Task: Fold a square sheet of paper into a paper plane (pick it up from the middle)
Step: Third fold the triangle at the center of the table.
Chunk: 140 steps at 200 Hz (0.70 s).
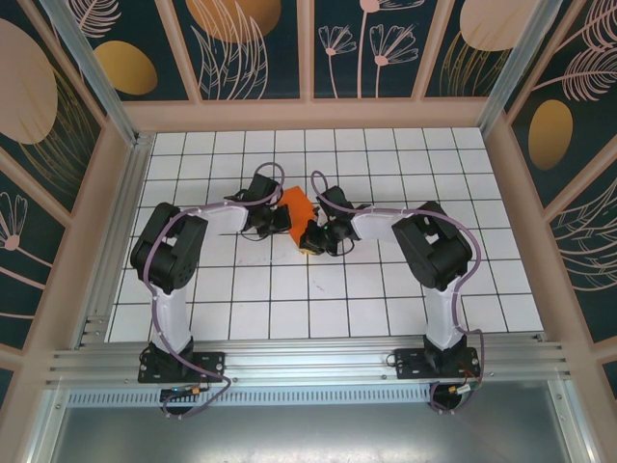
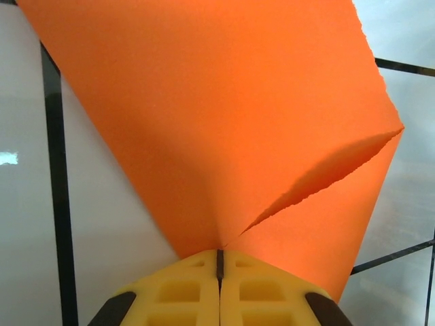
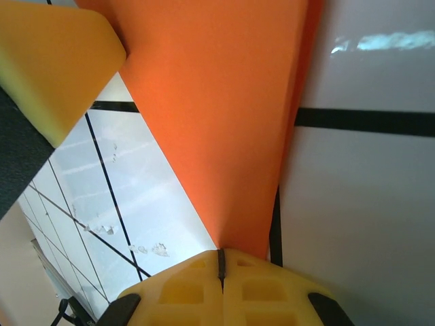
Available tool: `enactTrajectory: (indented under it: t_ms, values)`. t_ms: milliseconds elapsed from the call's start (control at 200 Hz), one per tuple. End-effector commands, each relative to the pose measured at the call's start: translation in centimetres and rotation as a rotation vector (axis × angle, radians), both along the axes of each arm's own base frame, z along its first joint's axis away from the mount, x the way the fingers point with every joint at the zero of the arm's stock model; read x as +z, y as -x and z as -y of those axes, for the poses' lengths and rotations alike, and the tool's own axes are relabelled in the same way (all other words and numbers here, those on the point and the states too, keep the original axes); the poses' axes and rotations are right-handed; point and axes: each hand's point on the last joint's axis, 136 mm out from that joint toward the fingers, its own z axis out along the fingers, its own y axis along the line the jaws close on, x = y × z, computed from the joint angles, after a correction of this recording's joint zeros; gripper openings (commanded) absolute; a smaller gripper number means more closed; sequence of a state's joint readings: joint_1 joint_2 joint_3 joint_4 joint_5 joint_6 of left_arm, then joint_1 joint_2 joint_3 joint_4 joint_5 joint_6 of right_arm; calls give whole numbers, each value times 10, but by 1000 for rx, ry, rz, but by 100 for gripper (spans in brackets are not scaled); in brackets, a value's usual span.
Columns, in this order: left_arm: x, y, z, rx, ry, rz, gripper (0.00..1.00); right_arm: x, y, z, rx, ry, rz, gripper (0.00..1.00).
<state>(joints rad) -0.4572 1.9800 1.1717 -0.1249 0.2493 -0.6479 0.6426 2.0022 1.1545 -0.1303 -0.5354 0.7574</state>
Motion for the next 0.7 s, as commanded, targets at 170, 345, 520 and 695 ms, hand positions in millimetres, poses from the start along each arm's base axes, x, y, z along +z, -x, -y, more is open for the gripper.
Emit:
enactTrajectory:
  t_ms: [170, 345, 520, 695]
  values:
    - [39, -74, -53, 140, -77, 181, 17, -37, 26, 29, -6, 142, -100, 1]
    - [63, -89, -62, 161, -45, 238, 21, -32, 27, 26, 1, 112, -95, 1]
    - [79, -63, -37, 90, 153, 242, 26, -23, 25, 18, 14, 68, -78, 1]
    - [80, -35, -47, 152, 195, 240, 32, 52, -13, -1, 4, -90, 137, 15]
